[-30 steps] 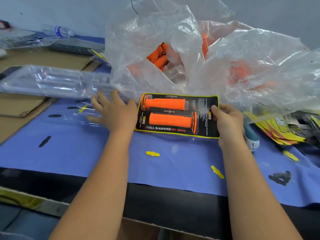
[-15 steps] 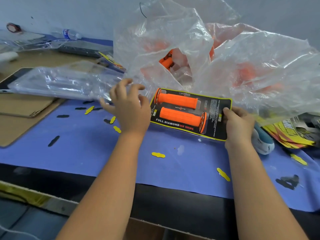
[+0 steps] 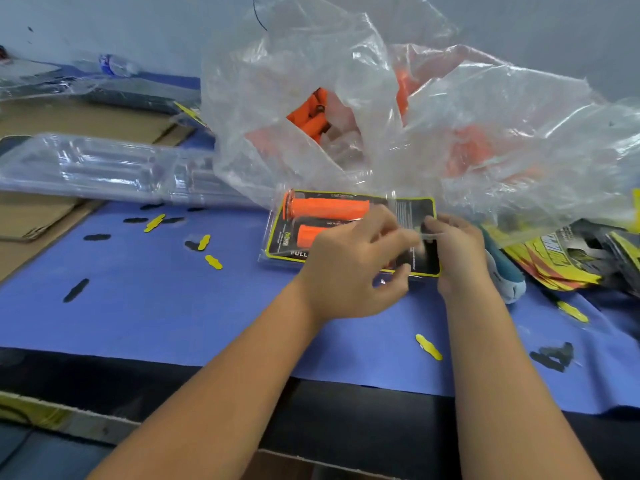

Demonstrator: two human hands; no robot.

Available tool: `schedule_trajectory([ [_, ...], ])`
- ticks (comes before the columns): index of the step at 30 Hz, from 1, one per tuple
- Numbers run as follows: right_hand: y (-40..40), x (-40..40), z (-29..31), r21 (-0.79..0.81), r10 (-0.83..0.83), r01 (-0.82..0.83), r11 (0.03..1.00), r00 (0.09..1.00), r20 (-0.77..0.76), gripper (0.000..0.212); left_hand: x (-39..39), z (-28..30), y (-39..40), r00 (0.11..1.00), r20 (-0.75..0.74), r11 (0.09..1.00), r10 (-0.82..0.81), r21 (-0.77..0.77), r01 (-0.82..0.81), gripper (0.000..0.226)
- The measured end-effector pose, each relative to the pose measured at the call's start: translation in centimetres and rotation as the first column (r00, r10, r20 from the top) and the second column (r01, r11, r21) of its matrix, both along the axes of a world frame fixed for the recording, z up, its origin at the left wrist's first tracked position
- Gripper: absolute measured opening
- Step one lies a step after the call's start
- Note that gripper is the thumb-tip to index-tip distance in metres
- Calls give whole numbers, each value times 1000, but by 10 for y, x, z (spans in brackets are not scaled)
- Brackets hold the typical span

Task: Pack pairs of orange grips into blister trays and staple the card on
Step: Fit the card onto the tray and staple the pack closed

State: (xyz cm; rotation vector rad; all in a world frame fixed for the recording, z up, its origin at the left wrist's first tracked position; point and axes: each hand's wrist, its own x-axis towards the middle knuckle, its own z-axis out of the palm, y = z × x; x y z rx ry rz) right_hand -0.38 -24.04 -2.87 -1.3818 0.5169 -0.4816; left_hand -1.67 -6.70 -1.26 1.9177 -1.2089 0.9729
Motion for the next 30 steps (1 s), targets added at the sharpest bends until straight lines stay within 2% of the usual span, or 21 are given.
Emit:
schedule_trajectory([
  [2,-1,-1,1,14,11,-11,1000,1000,6,22,2,0,4,991,-126,998,48,-39,-54,44],
  [4,-1,-2,2,44,2,-3,999,1000,11,18,9,0,8,974,-197,993,113,-13,-118,63],
  [6,1,-2,6,84,1,-2,996,1000,16,17,19,-2,12,955,-227,974,193,158,-159,80],
  [8,4,-5,11,183,28,-35,982,999,39,13,27,-9,16,935,-240,888,262,440,-136,96],
  [9,4,-7,14,250,65,-77,965,996,54,21,29,-13,17,930,-249,841,270,532,-102,102],
  [11,0,-12,17,331,171,-194,924,981,96,37,31,-17,18,931,-264,828,254,557,-68,104],
  [14,-2,-16,17,384,266,-341,858,935,236,57,30,-13,14,964,-192,905,186,416,-91,82],
  [16,2,-15,19,438,236,-368,820,915,327,51,28,-10,15,985,-123,960,124,267,-88,70],
  [18,3,-13,19,436,214,-366,822,909,359,45,26,-8,17,995,-72,998,62,8,-61,53],
  [19,4,-12,20,376,240,-361,853,913,331,45,26,-5,17,995,-89,987,45,-150,-58,46],
  [20,6,-11,19,306,273,-361,881,916,294,45,26,-1,18,988,-151,949,16,-308,-62,41],
  [22,12,-7,17,174,318,-359,917,921,224,39,31,9,22,952,-284,809,-113,-583,-78,37],
  [24,18,-4,15,58,340,-356,933,922,184,32,42,16,31,879,-396,646,-266,-750,-142,32],
  [26,24,-2,13,-49,349,-346,937,925,152,27,52,17,42,777,-504,552,-378,-796,-248,25],
  [30,28,-4,10,-198,437,-419,886,898,57,20,66,7,48,584,-599,505,-548,-793,-340,16],
])
